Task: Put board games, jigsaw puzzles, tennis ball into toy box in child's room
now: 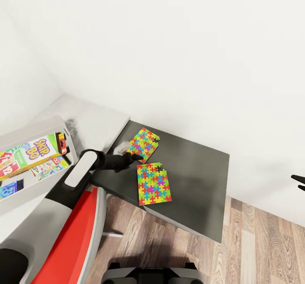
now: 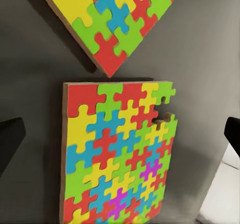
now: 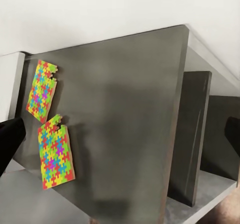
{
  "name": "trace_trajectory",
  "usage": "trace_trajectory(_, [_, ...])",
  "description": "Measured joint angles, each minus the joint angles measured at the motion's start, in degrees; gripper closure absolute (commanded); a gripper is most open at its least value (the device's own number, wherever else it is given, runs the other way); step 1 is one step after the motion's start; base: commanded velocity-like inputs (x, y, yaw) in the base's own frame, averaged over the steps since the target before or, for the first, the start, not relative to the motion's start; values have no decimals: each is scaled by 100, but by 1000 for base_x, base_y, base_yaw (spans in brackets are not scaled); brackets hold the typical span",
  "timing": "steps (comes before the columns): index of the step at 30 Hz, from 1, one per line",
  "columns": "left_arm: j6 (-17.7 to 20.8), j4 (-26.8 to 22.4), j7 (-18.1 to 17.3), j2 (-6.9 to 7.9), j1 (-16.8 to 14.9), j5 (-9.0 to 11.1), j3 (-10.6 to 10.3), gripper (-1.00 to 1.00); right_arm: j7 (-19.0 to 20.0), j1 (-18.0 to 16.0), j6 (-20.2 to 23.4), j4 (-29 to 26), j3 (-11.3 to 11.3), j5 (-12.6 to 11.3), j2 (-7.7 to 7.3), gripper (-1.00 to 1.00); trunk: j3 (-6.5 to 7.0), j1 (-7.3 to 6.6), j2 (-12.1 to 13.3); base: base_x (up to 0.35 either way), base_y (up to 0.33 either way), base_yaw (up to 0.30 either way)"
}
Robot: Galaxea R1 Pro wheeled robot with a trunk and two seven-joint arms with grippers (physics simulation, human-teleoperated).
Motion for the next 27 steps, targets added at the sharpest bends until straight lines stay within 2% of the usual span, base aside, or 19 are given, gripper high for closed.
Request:
trace_trajectory(7, [141, 190, 5, -30, 1, 185, 2, -100, -2, 0, 0, 0, 0, 0, 0, -100, 0, 0, 0, 0, 0, 0])
trace_trajectory(14, [197, 308, 38, -49, 4, 671, -17, -100, -3, -6, 0, 0, 0, 0, -1, -100, 0, 0, 0, 0, 0, 0])
trace_trajectory(21, [211, 380, 66, -105, 1, 842, -31, -100, -3, -8, 0, 0, 2, 0, 0, -100, 0, 0, 0, 0, 0, 0])
trace_trajectory(27, [215, 464, 76, -127, -3, 877, -35, -100, -3, -8, 0, 0, 1, 0, 0, -100, 0, 0, 0, 0, 0, 0])
